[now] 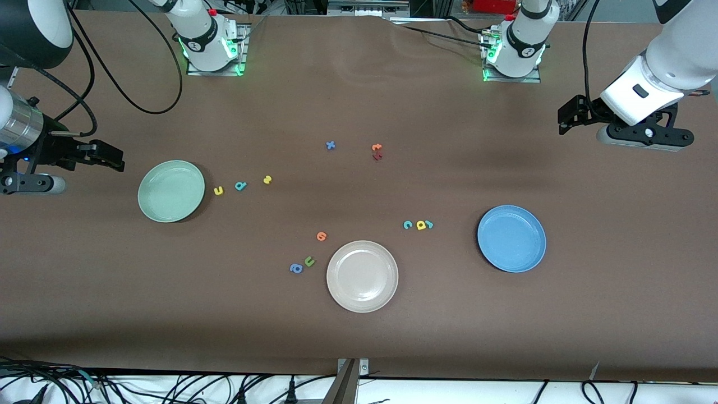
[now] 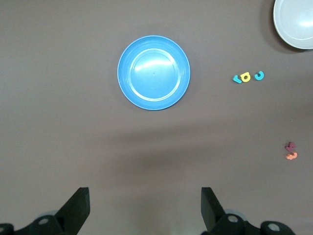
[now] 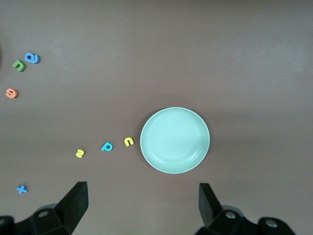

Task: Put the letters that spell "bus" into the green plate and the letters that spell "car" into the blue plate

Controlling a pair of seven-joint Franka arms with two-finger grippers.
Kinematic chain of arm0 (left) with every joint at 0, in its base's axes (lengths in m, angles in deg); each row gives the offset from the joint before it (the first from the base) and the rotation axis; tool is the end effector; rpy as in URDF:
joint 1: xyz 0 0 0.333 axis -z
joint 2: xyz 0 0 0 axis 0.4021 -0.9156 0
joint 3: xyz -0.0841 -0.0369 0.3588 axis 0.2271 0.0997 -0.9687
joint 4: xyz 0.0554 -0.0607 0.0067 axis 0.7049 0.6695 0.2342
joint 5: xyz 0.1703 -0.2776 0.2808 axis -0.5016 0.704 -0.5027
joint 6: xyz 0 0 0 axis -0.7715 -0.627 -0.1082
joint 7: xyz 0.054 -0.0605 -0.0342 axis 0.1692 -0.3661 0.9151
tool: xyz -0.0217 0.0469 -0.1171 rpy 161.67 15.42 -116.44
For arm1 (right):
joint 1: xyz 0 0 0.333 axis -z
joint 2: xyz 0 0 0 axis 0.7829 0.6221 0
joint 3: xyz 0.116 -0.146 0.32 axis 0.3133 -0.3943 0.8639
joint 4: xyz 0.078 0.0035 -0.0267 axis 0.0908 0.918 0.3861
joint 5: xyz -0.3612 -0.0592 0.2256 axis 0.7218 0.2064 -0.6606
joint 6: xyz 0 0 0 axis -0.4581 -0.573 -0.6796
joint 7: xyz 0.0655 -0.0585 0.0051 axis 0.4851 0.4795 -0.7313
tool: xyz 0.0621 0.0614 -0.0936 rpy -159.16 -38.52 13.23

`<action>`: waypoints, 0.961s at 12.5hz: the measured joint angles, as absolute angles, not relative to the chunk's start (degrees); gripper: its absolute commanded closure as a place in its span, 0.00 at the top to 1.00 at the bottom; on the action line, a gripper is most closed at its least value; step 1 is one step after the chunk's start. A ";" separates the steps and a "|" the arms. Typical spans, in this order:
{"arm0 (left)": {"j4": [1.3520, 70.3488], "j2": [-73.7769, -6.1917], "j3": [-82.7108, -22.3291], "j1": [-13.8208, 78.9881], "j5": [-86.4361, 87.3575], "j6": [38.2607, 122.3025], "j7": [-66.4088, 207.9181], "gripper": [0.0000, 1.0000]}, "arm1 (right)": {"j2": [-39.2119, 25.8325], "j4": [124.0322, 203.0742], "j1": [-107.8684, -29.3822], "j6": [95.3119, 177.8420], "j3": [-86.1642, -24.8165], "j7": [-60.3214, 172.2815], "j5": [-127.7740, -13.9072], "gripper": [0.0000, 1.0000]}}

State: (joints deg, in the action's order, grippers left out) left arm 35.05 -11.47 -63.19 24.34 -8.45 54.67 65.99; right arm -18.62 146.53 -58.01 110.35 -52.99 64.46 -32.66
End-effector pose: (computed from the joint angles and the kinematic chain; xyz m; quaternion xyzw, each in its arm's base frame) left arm 0.5635 -0.0832 0.6113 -0.9976 0.0565 0.0396 0.0061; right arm 0.6584 0.0413 0.6029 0.9992 0.0014 -0.0357 0.0182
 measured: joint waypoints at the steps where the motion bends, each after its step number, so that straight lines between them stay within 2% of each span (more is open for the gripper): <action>1: 35.05 -11.47 -63.19 24.34 -8.45 54.67 65.99 1.00 | -18.62 146.53 -58.00 110.33 -52.99 64.46 -32.66 1.00; 12: 35.05 -11.47 -63.10 24.40 -8.45 54.67 65.99 1.00 | -18.69 146.52 -57.99 109.32 -53.12 64.96 -32.66 1.00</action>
State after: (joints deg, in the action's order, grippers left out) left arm 35.05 -11.47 -63.10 24.40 -8.45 54.67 65.99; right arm -18.69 146.52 -57.99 109.32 -53.12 64.96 -32.66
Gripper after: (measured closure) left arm 0.000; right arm 0.000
